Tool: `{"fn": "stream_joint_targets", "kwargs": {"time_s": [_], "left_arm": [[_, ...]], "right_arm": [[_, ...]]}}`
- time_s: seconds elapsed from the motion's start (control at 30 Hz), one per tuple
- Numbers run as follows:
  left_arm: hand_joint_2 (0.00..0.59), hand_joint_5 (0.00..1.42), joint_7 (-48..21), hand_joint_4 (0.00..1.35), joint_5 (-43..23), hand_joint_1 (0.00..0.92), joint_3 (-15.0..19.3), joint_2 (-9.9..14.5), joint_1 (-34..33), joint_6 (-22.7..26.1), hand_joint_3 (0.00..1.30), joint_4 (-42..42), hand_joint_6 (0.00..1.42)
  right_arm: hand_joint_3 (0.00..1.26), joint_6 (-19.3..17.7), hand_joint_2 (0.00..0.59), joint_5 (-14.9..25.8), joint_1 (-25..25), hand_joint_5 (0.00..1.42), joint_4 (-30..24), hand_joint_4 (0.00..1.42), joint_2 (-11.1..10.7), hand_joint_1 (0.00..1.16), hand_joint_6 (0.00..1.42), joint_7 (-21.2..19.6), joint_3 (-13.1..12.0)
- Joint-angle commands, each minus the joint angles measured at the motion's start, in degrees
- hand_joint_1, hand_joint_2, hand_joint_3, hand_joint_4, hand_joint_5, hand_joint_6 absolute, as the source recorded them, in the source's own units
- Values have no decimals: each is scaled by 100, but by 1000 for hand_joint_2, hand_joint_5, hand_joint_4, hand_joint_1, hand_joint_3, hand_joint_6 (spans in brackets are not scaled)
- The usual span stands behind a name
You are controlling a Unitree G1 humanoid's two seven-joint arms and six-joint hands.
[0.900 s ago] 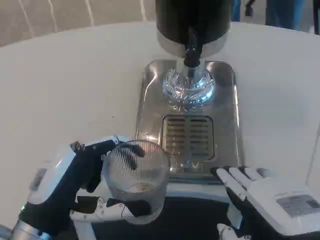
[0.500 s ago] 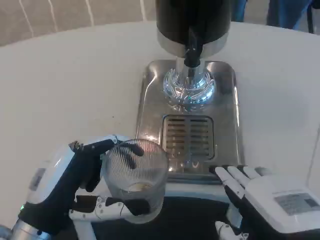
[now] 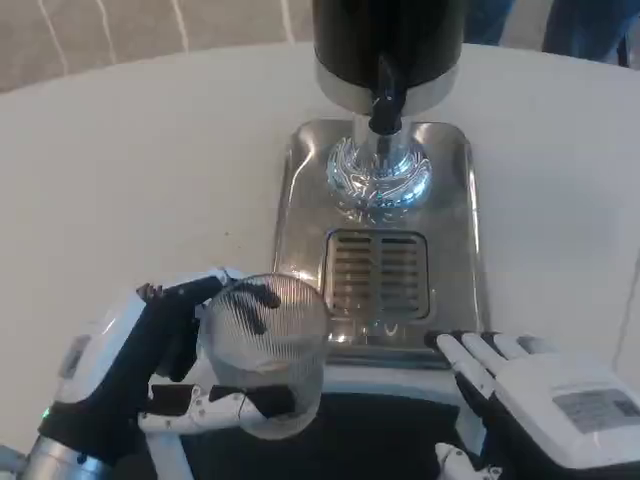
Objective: Grasp the cup under the faucet to collect the drink, then remove the cup.
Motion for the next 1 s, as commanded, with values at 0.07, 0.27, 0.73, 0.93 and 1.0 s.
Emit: {"fn": "stream_joint_targets", "kwargs": {"time_s": [0.07,0.27,0.73,0.93,1.0], "left_arm": [[27,1389,398,1222,128,512,56,-186,-498,119,1002,396,1424],[26,1389,905,1222,488,512,-90,-297,-1244,172,1002,1220,1419],[21,1389,2182,1222,1209,521,-865,-582,-2694,351,999,3129,1424],[20,1389,2621,1222,1264,522,-1138,-795,-3170,523,999,3709,1424],[20,1389,2660,1222,1204,522,-1176,-877,-3304,584,998,3867,1424]], "right_arm": [[0,-9,564,-58,175,0,-135,0,119,0,0,8,-9],[0,17,564,-29,220,0,-209,0,111,0,0,130,-171],[0,-14,564,99,403,0,-495,0,99,0,0,380,-525],[0,-37,564,132,344,0,-679,0,54,0,0,673,-612],[0,-54,564,141,350,0,-721,0,52,0,0,735,-638]]}}
